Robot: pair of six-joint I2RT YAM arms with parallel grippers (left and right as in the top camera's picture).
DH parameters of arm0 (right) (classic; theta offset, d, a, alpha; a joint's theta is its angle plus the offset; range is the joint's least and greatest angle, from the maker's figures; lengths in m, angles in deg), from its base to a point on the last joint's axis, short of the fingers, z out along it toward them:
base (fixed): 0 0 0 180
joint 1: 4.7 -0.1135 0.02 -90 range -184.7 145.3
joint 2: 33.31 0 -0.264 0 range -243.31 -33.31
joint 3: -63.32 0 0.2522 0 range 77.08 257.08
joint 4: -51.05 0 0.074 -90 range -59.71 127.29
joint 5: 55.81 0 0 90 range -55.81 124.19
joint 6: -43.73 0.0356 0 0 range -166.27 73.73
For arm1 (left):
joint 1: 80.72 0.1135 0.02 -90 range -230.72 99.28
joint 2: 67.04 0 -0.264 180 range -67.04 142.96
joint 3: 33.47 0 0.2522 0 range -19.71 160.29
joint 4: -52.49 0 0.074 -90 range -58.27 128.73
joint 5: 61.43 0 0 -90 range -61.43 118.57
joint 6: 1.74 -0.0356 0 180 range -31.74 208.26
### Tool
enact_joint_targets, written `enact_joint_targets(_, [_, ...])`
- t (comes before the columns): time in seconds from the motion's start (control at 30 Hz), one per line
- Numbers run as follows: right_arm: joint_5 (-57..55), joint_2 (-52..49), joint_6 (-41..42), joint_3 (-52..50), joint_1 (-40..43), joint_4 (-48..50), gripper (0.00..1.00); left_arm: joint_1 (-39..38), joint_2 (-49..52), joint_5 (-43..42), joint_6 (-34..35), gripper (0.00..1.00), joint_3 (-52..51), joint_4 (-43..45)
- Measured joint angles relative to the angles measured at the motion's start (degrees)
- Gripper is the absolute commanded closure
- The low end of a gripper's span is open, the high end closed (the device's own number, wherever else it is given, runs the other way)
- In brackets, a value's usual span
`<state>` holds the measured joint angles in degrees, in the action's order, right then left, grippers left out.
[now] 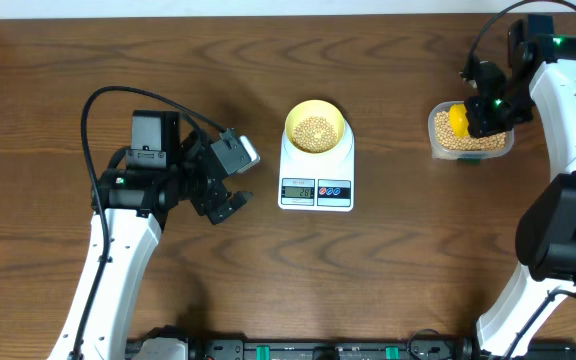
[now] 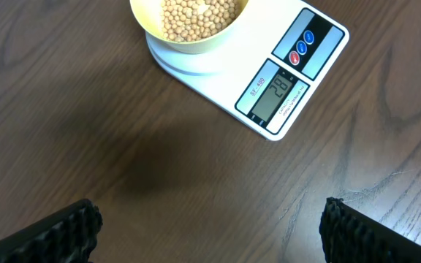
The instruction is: Scoop item into bowl and weigh 50g on scale
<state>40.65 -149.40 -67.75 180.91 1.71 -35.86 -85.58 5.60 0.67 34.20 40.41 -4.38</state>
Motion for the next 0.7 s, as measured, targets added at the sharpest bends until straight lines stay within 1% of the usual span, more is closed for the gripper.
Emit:
enact_joint_targets(0.37, [-6.4,0.0,2.9,-0.1,0.0,0.8,0.99,0.0,0.0,0.0,0.0,0.02,0.0,0.0])
enact_joint_targets(0.57, [-6.4,-0.2,2.9,-1.2,0.0,0.7,0.99,0.0,0.0,0.0,0.0,0.02,0.0,0.0])
enact_joint_targets(0.7, [-3.3,-0.7,2.9,-1.3,0.0,1.2,0.99,0.0,0.0,0.0,0.0,0.02,0.0,0.0])
